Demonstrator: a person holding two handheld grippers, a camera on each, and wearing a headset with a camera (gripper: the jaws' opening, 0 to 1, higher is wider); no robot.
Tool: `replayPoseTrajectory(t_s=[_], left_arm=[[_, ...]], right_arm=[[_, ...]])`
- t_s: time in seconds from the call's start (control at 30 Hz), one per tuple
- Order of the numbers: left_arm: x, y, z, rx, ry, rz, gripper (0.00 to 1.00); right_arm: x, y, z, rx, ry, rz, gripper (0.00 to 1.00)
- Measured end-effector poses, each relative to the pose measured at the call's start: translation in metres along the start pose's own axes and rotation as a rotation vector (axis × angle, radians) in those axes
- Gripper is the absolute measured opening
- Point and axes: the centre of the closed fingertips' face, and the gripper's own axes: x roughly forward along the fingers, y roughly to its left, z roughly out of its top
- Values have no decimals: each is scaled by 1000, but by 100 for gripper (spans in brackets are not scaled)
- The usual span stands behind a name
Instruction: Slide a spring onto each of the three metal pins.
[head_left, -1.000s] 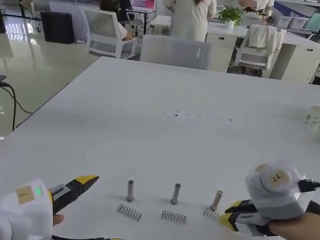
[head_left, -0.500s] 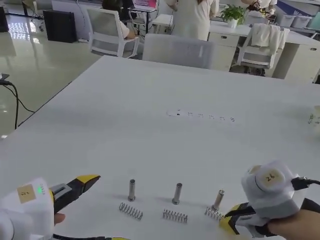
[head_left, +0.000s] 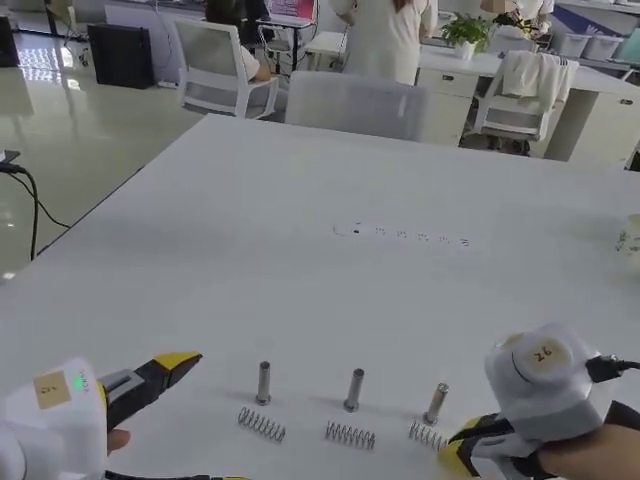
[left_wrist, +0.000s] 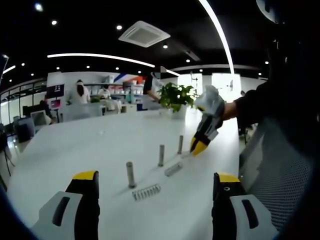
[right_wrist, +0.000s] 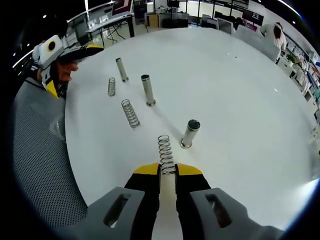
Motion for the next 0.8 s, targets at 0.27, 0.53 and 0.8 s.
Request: replayPoseTrajectory(t_s=[0.27,0.53,0.8], left_arm=[[0,-2,3,2,-5,-7,90],[1,-6,2,8,0,-25,87],[0,-7,4,10,-2,-33,85]], right_arm=[[-11,8,-6,20,-13,2,8],[-19,15,-1,33,-37,13,8],[-27,26,6,5,-49,27,8]])
